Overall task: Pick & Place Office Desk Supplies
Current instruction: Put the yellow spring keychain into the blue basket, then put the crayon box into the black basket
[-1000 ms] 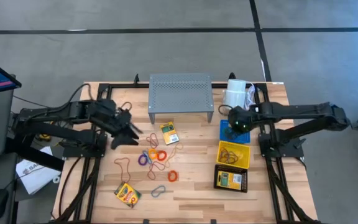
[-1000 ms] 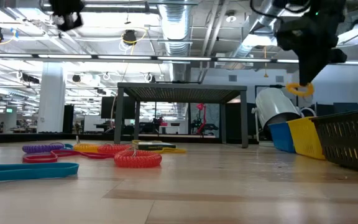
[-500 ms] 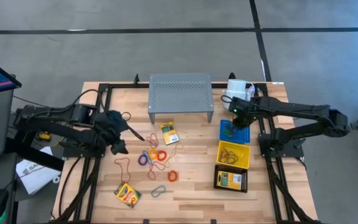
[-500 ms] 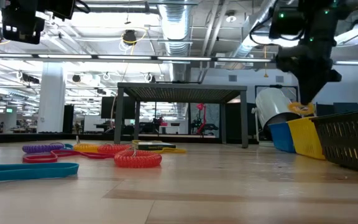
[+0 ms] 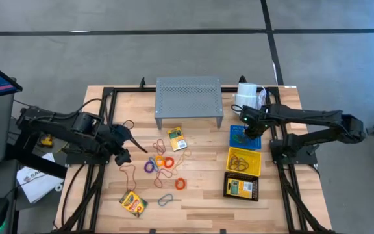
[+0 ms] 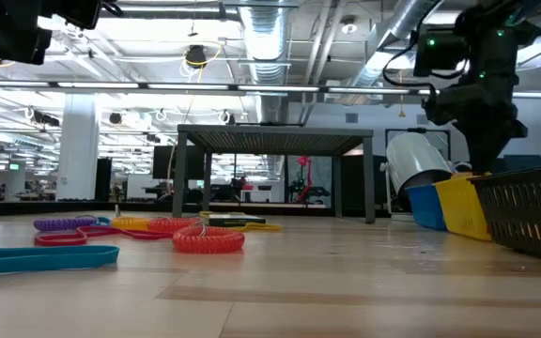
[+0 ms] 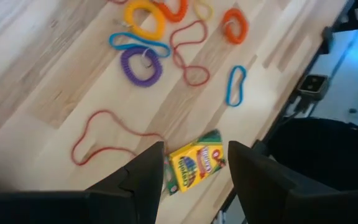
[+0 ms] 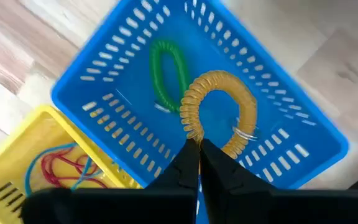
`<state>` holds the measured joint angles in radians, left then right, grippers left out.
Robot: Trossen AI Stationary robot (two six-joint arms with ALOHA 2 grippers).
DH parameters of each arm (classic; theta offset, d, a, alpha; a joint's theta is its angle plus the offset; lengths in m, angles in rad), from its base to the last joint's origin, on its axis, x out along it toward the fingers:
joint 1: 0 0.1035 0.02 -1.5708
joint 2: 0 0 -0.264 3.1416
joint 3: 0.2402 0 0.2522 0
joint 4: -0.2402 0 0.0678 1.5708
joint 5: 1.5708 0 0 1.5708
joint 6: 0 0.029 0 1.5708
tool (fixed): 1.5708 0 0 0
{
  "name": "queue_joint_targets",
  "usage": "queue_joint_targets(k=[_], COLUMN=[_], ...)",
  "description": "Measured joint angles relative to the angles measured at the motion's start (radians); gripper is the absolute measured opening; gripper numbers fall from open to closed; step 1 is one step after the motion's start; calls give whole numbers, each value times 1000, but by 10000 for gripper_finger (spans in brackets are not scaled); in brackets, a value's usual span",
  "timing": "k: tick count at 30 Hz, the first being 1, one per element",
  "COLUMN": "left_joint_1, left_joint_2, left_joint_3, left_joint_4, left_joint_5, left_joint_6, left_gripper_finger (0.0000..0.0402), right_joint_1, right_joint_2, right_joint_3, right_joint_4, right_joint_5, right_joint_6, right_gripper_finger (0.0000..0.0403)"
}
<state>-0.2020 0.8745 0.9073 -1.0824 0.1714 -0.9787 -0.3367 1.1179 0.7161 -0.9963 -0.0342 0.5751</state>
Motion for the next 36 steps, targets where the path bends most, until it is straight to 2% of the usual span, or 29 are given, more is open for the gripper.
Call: queue_joint_targets(k=[4,9,12,16,23,26,30,36], left_joint_1=[-37,-89,-115,-139,-147,-164,-202,-273], left_joint_2=[20,69,96,111,111,111,111,136], left_joint_3=[0,0,0,0,0,0,0,0], left_joint_4=[-33,-37,-36,-36,-48,-49,-52,-43], left_joint_5=[-15,-14,-14,-14,-9,-7,-7,-8], left_joint_6=[-32,-44,-45,-51,-78,-113,-213,-380], left_gripper_finger=[173,173,173,173,173,173,173,173], right_joint_1=[0,0,0,0,0,4,27,81], right_joint_2=[0,0,0,0,0,-2,-8,-8], right_joint_3=[-39,-45,-45,-45,-45,-45,-11,99], right_joint_4=[16,23,38,37,37,39,42,41], right_joint_5=[-45,-43,-40,-40,-44,-44,-29,54], right_joint_6=[6,8,3,0,11,26,36,35], right_gripper_finger=[0,1,15,66,185,215,221,194])
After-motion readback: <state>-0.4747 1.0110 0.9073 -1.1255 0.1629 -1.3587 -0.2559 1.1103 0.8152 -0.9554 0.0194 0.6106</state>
